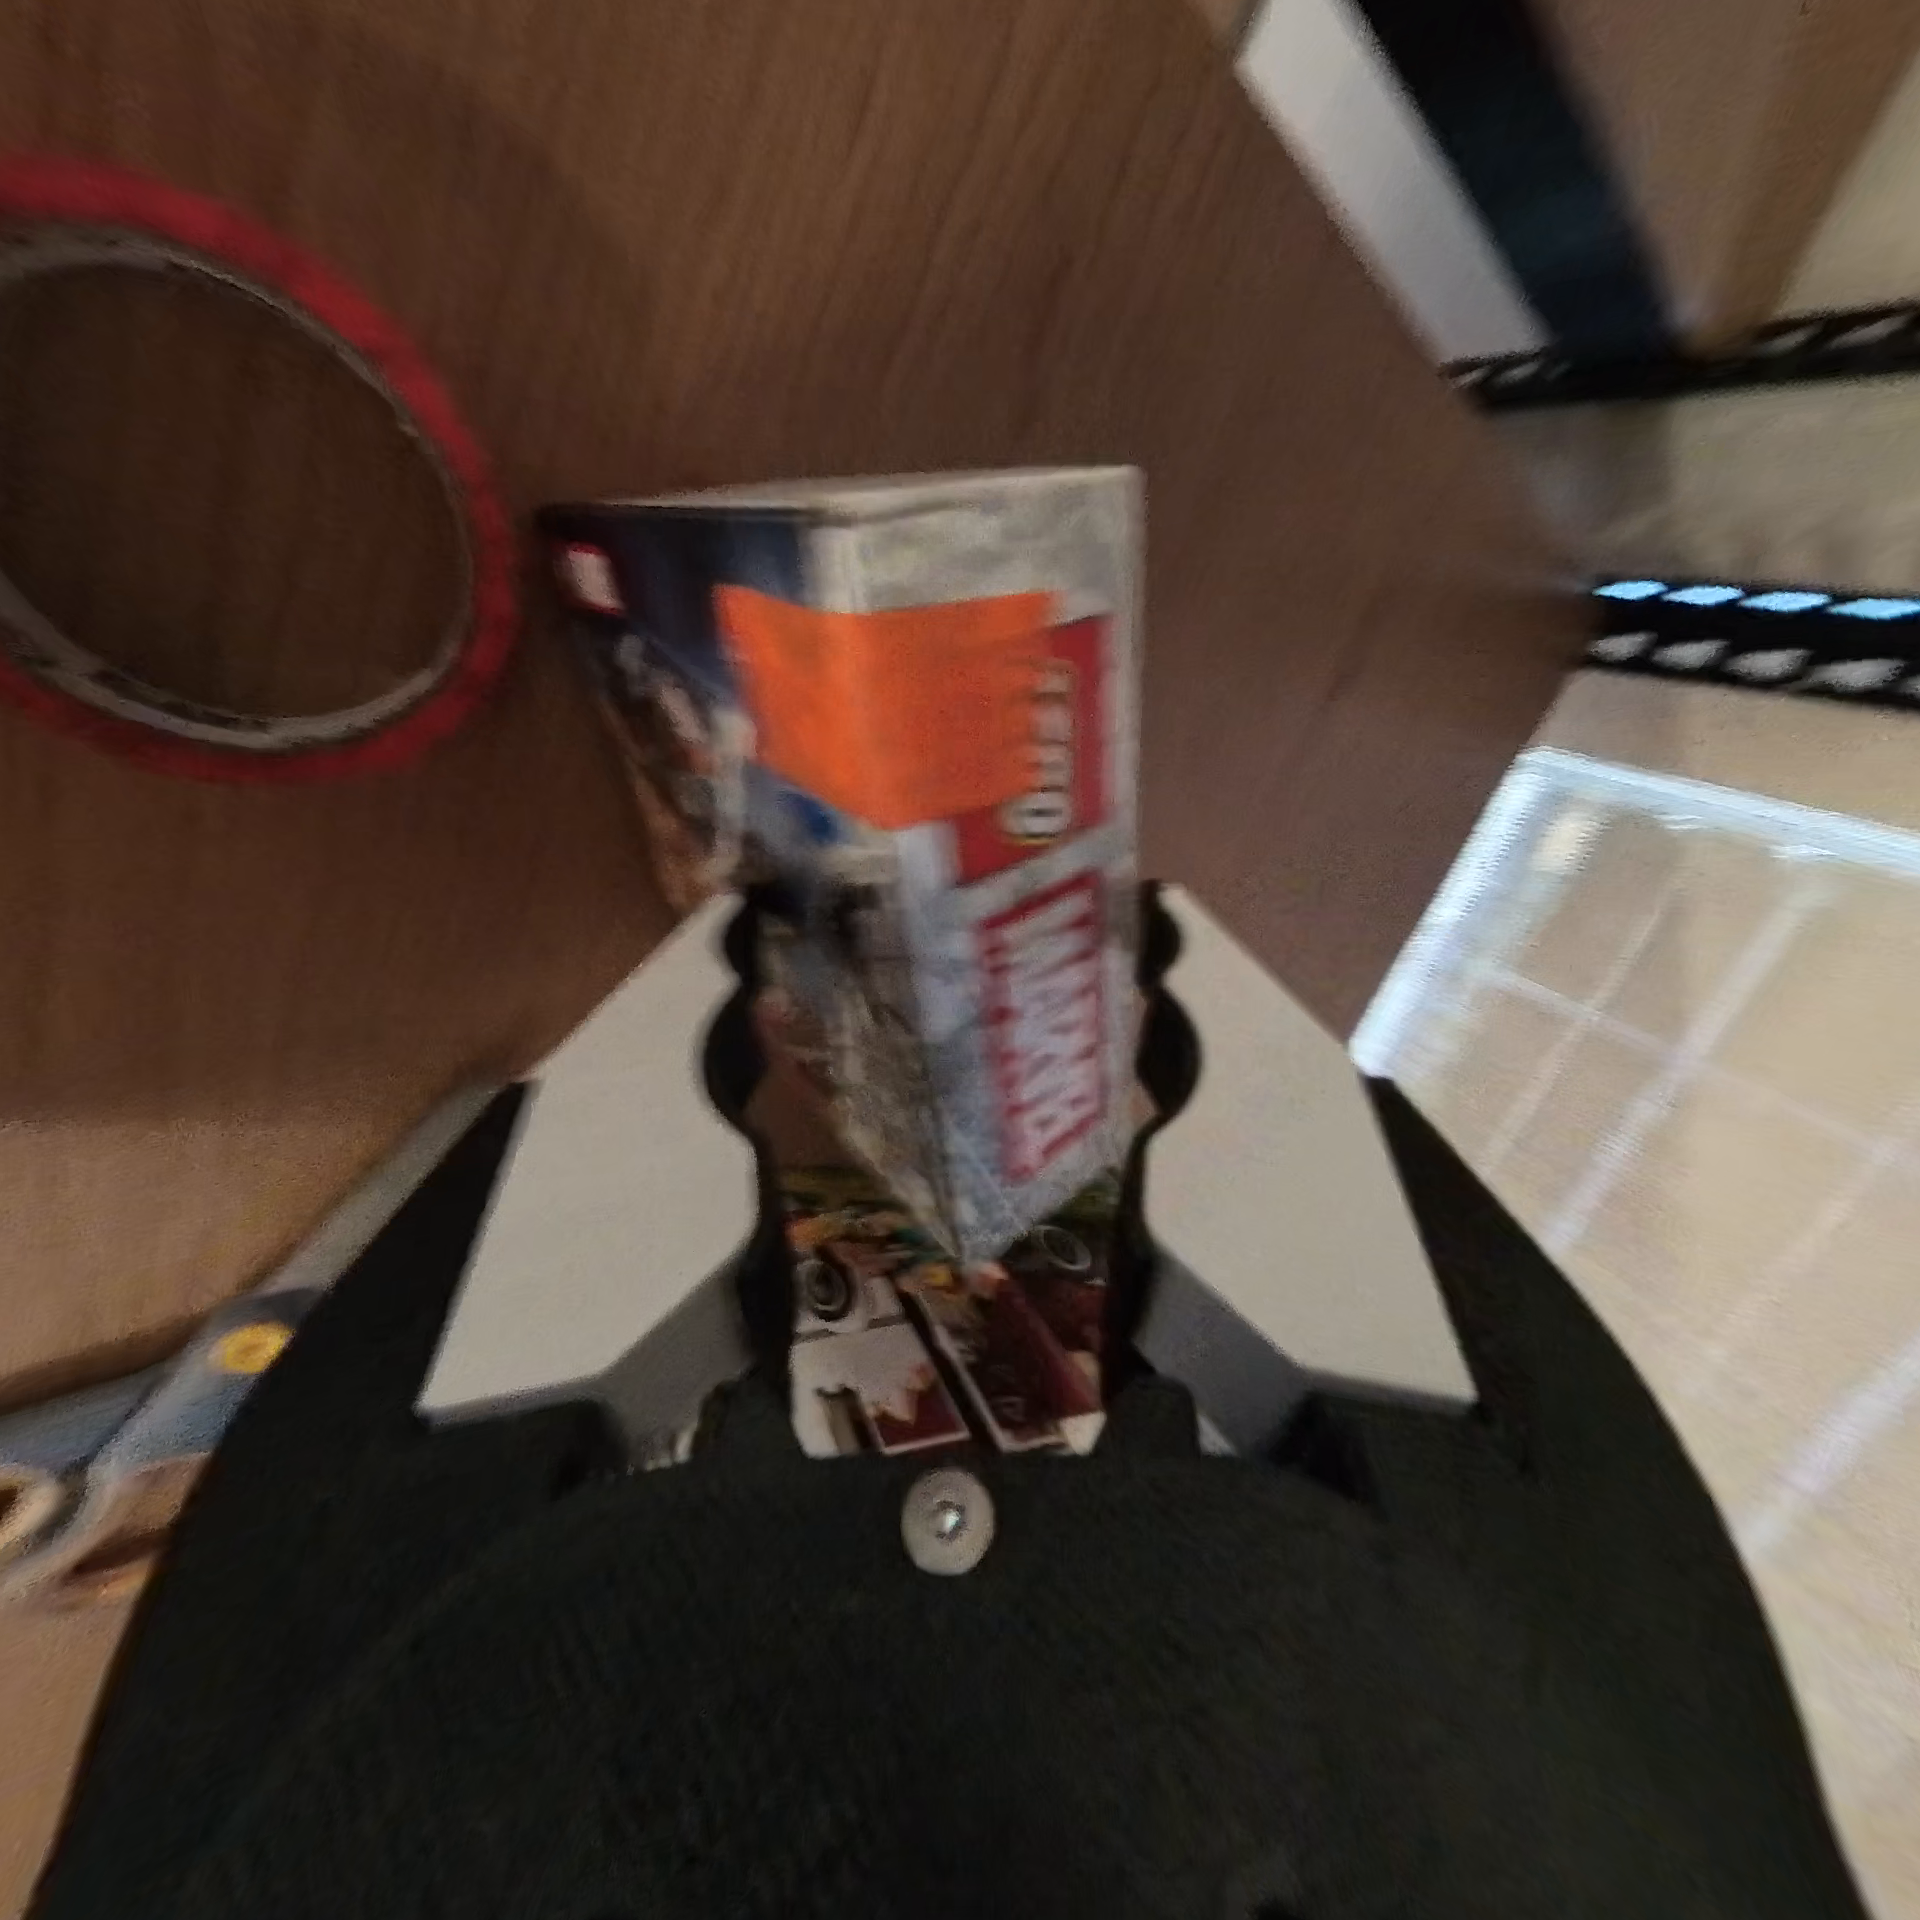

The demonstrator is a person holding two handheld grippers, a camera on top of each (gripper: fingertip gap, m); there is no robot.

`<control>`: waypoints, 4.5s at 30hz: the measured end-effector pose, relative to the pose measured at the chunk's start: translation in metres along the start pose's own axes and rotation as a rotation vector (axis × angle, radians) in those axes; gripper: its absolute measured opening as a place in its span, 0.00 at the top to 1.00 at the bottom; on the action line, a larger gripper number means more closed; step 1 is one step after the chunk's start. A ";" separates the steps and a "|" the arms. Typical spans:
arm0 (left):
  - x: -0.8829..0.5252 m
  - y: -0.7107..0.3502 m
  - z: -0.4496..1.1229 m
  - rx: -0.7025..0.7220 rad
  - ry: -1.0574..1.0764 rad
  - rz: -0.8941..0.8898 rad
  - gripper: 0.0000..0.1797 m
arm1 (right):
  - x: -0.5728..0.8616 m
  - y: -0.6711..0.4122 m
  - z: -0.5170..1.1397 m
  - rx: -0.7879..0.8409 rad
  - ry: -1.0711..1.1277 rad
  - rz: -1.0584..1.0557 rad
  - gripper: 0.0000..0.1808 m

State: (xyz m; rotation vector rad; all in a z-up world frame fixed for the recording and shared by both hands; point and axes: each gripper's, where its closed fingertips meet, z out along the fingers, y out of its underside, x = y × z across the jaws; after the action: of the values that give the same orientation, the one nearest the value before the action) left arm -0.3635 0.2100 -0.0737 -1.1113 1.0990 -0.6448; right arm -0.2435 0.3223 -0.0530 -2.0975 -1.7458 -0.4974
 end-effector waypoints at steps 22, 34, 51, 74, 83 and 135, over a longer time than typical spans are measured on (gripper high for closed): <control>0.059 0.051 0.040 -0.444 0.324 0.301 0.89 | -0.101 0.008 -0.061 0.660 0.163 1.115 0.68; 0.105 0.031 0.057 -0.502 -0.004 0.313 0.94 | -0.155 0.004 0.033 0.295 -0.140 1.150 0.92; 0.178 -0.093 -0.115 -0.038 0.671 -0.483 0.85 | -0.314 -0.084 -0.129 1.242 -0.053 0.163 0.96; 0.275 -0.097 -0.336 -0.134 1.224 -0.433 1.00 | -0.511 -0.238 -0.181 1.175 -0.152 0.271 0.95; 0.260 -0.082 -0.335 -0.199 1.067 -0.493 1.00 | -0.508 -0.244 -0.163 1.247 -0.243 0.504 0.96; 0.218 -0.042 -0.323 -0.525 0.808 -0.638 1.00 | -0.506 -0.270 -0.129 1.543 -0.655 0.932 0.96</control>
State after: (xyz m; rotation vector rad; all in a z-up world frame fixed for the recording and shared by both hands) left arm -0.5785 -0.1129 -0.1283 -1.7527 1.6647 -1.4447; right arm -0.6007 -0.1291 -0.1733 -1.4610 -0.5508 1.4246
